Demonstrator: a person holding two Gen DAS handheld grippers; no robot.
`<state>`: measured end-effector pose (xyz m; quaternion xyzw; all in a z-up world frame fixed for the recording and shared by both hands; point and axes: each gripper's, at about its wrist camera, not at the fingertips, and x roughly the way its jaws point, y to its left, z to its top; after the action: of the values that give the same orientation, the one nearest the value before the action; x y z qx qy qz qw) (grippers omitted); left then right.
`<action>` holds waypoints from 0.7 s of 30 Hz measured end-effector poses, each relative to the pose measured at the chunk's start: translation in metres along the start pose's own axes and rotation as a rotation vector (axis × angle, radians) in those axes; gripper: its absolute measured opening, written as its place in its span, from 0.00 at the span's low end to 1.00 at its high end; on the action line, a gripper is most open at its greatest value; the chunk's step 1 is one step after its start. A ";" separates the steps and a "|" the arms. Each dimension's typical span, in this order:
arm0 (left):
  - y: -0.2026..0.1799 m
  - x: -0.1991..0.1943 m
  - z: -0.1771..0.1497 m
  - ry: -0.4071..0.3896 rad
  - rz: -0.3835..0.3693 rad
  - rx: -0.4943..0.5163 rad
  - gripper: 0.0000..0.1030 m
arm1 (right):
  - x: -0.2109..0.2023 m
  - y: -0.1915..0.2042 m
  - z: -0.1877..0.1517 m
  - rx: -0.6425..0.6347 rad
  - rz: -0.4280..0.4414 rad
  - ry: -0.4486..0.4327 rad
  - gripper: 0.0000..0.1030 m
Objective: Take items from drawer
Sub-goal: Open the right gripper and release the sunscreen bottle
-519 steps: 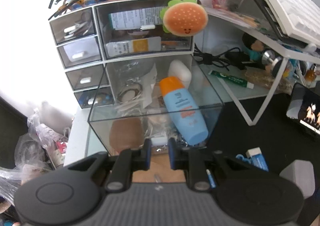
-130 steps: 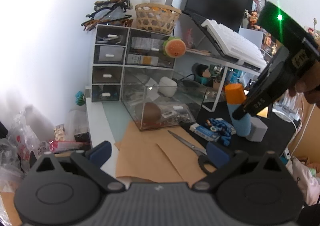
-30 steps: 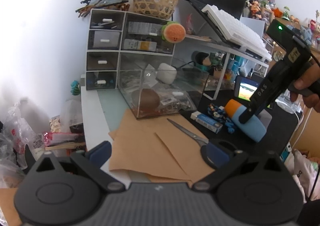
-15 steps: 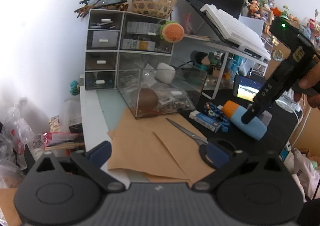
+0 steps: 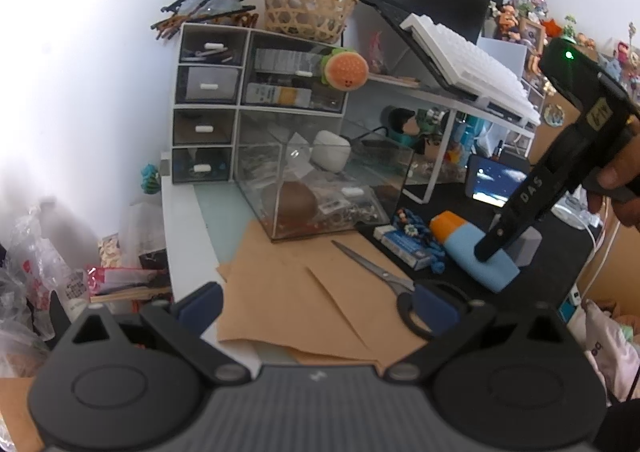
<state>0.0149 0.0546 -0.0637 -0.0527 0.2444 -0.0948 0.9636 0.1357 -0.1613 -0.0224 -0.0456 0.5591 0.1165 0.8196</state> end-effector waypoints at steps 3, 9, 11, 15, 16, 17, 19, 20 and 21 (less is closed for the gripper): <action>0.000 0.000 0.000 0.000 0.000 -0.002 1.00 | -0.001 0.001 -0.003 0.000 0.017 -0.008 0.35; 0.000 -0.001 0.001 -0.002 0.002 0.002 1.00 | -0.001 0.015 -0.015 -0.041 -0.003 -0.021 0.42; -0.001 -0.002 0.001 -0.005 0.004 0.003 1.00 | -0.002 0.020 -0.018 -0.048 -0.021 -0.027 0.42; -0.003 -0.006 0.004 -0.015 0.009 0.012 1.00 | -0.010 0.026 -0.026 -0.058 -0.024 -0.053 0.43; -0.004 -0.006 0.004 -0.017 0.010 0.012 1.00 | -0.012 0.027 -0.028 -0.060 -0.021 -0.059 0.43; -0.005 -0.006 0.005 -0.017 0.010 0.013 1.00 | -0.014 0.028 -0.029 -0.062 -0.018 -0.066 0.43; -0.006 -0.006 0.005 -0.017 0.010 0.017 1.00 | -0.018 0.030 -0.032 -0.068 -0.012 -0.078 0.43; -0.008 -0.006 0.005 -0.016 0.010 0.021 1.00 | -0.020 0.031 -0.034 -0.069 -0.009 -0.083 0.43; -0.009 -0.006 0.005 -0.016 0.010 0.024 1.00 | -0.022 0.031 -0.035 -0.071 -0.007 -0.086 0.43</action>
<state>0.0106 0.0478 -0.0556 -0.0408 0.2360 -0.0924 0.9665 0.0886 -0.1415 -0.0137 -0.0717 0.5187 0.1354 0.8411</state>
